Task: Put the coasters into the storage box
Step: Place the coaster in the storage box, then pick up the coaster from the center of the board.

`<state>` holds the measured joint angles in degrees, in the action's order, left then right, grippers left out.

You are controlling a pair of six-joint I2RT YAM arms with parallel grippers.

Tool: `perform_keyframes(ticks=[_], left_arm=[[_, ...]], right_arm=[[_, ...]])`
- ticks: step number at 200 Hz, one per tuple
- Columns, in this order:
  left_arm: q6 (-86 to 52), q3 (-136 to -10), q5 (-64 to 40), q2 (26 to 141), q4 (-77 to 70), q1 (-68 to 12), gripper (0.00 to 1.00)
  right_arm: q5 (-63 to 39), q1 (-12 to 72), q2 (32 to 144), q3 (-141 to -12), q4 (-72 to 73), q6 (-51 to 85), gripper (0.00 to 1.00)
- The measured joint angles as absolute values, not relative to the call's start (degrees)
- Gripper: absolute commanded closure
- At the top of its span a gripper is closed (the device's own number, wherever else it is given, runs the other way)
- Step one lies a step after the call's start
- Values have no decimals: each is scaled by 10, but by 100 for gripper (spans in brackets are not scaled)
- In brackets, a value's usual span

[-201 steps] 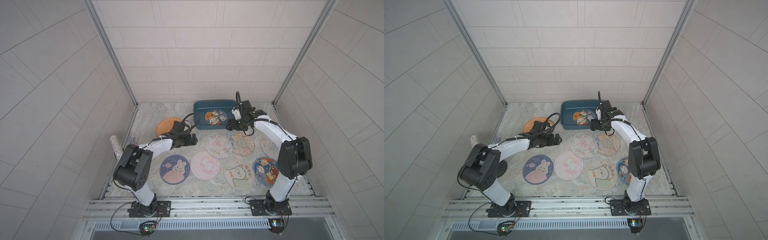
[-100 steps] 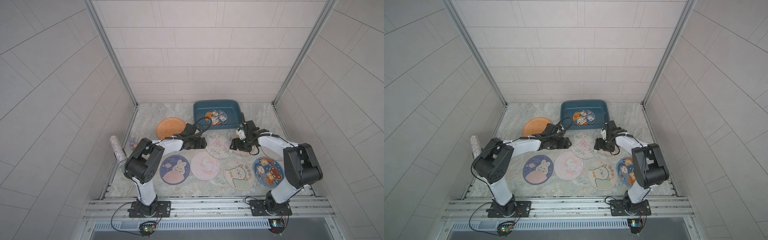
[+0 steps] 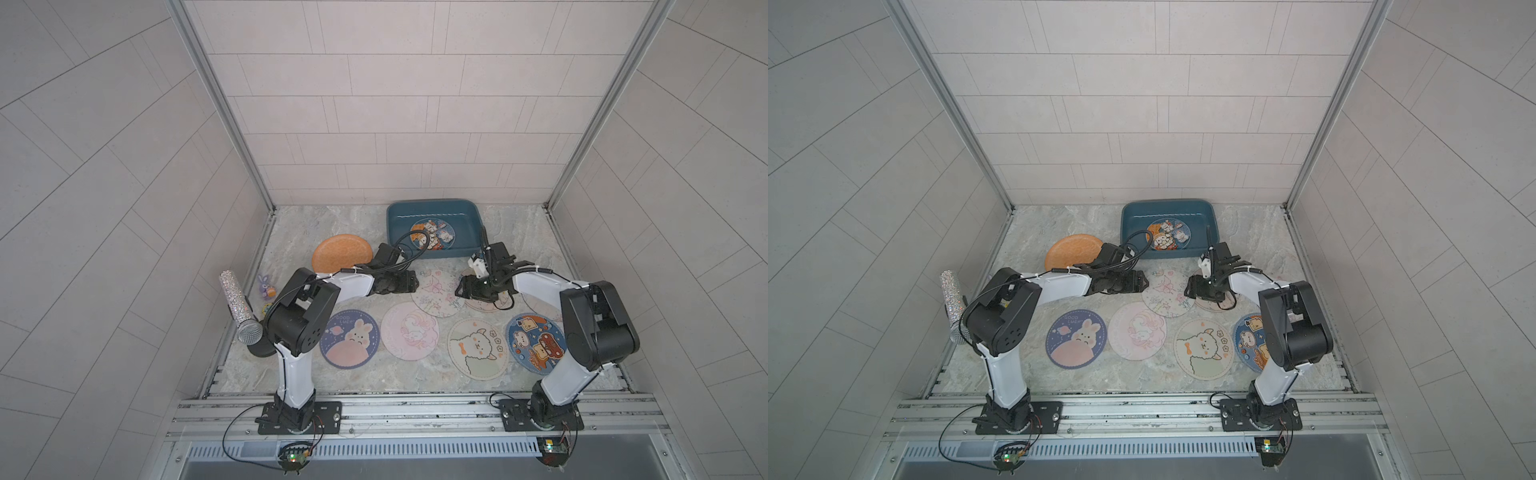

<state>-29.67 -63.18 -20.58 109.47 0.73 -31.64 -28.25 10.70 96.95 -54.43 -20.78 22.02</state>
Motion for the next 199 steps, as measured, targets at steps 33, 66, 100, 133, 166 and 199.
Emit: perform_keyframes(ticks=[33,66,100,133,166,199], left_arm=[[-301,-639,-206,1102,6,-322,25],[-302,-651,-206,1112,6,-326,28],[-302,-656,-205,1117,7,-330,31],[-302,-660,-206,1120,10,-330,32],[-302,-663,-209,1123,11,-330,34],[-302,-667,-216,1127,11,-330,35]], right_arm=[[-286,107,973,-546,-201,221,33],[-290,107,977,-546,-195,221,34],[-292,111,981,-547,-185,222,35],[-292,118,986,-549,-172,226,36],[-291,124,991,-552,-165,229,39],[-291,126,995,-554,-161,232,45]])
